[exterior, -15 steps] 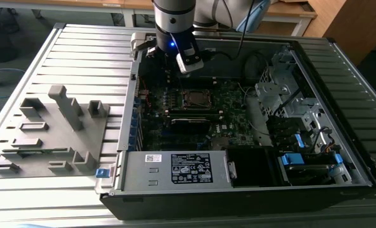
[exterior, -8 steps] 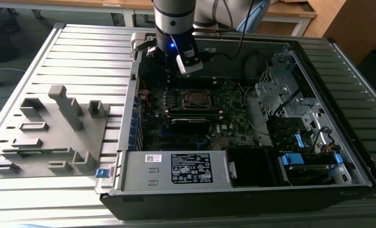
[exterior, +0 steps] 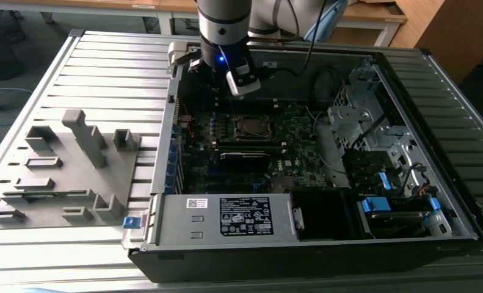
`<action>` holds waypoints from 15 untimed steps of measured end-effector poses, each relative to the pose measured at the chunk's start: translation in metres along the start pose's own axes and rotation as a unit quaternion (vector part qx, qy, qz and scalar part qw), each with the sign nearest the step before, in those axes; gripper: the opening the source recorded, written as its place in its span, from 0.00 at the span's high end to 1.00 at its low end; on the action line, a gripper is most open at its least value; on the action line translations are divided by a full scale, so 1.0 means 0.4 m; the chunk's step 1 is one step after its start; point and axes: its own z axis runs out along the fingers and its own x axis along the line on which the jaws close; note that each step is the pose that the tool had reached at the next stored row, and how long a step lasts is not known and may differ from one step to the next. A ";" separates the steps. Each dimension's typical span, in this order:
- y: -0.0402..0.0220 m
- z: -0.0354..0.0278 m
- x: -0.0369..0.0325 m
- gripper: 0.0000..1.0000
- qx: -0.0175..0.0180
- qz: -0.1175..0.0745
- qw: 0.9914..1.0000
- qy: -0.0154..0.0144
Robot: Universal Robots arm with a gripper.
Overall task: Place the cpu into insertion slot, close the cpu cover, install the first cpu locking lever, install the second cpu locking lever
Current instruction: 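Install the first cpu locking lever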
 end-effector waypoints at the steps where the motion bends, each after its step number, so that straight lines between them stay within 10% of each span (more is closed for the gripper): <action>1: 0.000 0.001 -0.001 0.89 0.000 0.000 1.000 0.000; 15: 0.002 0.009 -0.034 0.89 -0.005 0.000 1.000 0.001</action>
